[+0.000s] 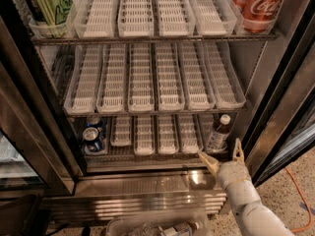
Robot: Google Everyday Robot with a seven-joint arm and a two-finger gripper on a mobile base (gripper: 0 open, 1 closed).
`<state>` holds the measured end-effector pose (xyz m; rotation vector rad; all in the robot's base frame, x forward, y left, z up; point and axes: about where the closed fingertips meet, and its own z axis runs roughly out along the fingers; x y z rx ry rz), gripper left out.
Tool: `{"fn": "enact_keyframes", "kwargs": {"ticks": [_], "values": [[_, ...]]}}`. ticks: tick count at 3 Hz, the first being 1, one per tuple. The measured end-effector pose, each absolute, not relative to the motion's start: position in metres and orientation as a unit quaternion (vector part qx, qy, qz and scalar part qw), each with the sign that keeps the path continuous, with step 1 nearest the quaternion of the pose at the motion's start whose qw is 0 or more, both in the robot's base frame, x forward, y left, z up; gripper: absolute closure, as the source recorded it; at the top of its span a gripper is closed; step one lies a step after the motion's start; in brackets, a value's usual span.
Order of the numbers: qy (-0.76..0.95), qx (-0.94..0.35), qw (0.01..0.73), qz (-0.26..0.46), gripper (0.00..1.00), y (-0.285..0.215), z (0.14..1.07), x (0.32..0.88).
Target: Pick blue plastic bottle from bottom shelf of fridge
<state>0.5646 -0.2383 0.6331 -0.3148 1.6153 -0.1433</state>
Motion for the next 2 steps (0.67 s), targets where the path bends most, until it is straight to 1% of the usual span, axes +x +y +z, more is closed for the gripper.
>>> {"fn": "enact_keyframes", "kwargs": {"ticks": [2], "values": [[0.718,-0.132,0.678,-0.084,0.16,-0.247,0.636,0.587]]}}
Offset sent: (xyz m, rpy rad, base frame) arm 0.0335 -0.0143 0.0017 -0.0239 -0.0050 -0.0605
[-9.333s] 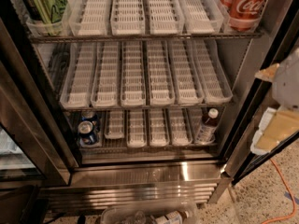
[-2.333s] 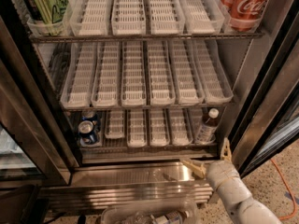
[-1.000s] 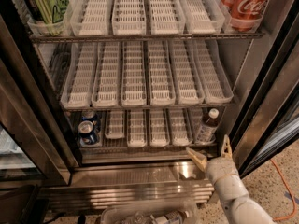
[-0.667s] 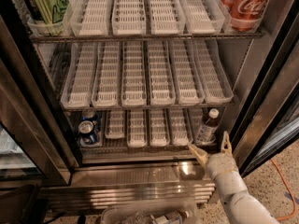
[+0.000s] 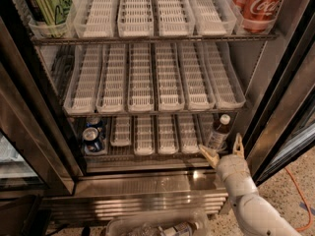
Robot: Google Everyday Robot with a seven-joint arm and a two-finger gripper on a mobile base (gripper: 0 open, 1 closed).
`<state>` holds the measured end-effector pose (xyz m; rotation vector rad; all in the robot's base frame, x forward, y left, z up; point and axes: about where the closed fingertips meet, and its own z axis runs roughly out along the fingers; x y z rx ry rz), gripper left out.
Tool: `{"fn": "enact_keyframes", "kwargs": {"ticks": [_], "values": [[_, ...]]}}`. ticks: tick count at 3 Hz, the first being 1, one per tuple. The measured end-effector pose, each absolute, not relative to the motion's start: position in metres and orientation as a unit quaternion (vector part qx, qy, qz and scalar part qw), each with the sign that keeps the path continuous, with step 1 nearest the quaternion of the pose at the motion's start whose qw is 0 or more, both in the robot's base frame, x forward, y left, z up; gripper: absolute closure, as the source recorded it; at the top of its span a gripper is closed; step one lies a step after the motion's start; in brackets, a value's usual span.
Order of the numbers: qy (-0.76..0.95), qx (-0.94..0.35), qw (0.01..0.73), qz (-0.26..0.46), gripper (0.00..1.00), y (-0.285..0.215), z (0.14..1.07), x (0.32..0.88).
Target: Pick blue plastic bottle from bottom shelf of fridge
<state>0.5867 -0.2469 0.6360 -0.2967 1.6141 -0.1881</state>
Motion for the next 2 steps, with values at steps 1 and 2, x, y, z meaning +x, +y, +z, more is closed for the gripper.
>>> {"fn": "enact_keyframes", "kwargs": {"ticks": [1,2], "values": [[0.721,-0.124,0.677,-0.086,0.16,-0.2506,0.6343,0.5977],[0.723,-0.115,0.676,-0.084,0.23,-0.2530,0.6330,0.6066]]}}
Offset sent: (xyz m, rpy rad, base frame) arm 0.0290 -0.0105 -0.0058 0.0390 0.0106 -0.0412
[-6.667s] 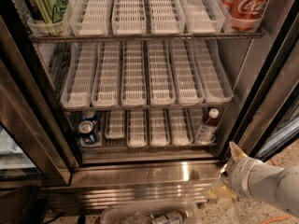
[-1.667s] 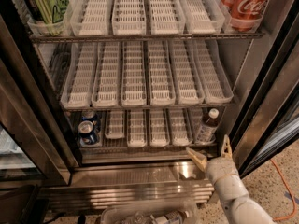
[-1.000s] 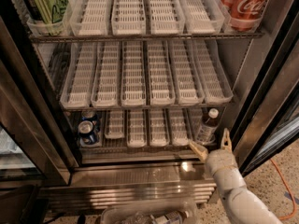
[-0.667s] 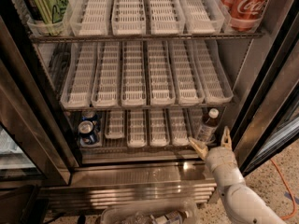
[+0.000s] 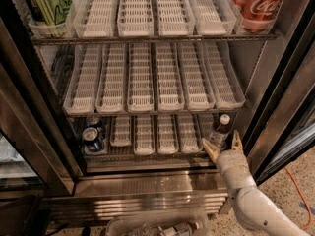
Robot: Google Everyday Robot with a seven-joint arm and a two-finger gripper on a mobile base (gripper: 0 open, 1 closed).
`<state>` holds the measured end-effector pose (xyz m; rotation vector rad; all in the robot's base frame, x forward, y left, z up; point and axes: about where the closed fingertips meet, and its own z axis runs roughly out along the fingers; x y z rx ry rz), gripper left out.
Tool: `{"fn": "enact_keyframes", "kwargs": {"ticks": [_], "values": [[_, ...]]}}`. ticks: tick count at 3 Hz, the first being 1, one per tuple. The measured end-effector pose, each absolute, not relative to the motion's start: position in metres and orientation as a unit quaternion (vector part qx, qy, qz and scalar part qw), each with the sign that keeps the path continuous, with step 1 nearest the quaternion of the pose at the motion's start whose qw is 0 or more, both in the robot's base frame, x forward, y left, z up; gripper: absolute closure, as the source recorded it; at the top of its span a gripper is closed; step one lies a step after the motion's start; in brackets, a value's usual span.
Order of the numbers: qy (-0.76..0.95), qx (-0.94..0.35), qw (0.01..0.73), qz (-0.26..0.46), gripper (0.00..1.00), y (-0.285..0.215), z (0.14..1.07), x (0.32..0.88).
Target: Pick blue plastic bottle from bottom shelf of fridge
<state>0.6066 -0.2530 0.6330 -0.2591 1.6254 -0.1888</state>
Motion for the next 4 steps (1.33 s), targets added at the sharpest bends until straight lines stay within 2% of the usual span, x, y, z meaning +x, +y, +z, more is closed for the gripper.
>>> {"fn": "enact_keyframes", "kwargs": {"ticks": [2,3,4], "values": [[0.726,-0.094,0.677,-0.081,0.24,-0.262,0.633,0.618],[0.727,-0.078,0.680,-0.064,0.28,-0.265,0.634,0.625],[0.728,-0.062,0.681,-0.044,0.28,-0.266,0.635,0.631]]}}
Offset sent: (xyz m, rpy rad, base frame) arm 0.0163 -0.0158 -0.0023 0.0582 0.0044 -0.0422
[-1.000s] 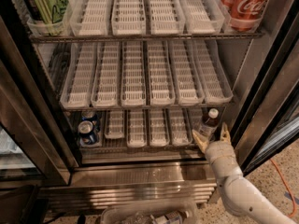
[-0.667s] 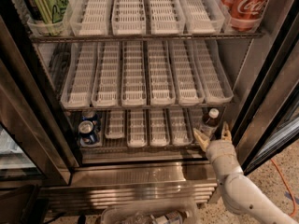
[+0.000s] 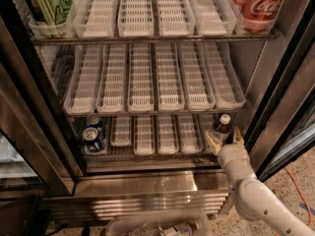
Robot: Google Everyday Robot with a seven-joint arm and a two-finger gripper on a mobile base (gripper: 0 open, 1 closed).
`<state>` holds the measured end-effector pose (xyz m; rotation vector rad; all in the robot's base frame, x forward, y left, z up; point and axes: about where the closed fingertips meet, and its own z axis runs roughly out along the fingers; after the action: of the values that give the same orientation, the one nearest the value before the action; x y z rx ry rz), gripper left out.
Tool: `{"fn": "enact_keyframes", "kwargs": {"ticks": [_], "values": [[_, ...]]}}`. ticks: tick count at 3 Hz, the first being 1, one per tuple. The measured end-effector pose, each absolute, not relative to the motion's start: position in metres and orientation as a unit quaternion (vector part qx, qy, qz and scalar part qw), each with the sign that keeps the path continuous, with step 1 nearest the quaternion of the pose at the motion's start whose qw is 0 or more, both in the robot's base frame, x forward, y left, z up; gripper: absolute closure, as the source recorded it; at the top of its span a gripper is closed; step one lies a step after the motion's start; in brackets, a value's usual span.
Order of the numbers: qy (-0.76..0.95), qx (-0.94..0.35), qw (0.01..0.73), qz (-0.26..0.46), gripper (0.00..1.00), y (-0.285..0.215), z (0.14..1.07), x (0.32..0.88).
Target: Pick blue plastic bottle from bottom shelf of fridge
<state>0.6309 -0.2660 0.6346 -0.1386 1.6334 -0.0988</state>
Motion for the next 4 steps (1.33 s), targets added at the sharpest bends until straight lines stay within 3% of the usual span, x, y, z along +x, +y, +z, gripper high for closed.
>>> {"fn": "enact_keyframes", "kwargs": {"ticks": [3,4], "values": [[0.739,-0.038,0.673,-0.017,0.22,-0.2649,0.6293,0.6439],[0.740,-0.037,0.672,-0.015,0.41,-0.2651,0.6280,0.6445]]}}
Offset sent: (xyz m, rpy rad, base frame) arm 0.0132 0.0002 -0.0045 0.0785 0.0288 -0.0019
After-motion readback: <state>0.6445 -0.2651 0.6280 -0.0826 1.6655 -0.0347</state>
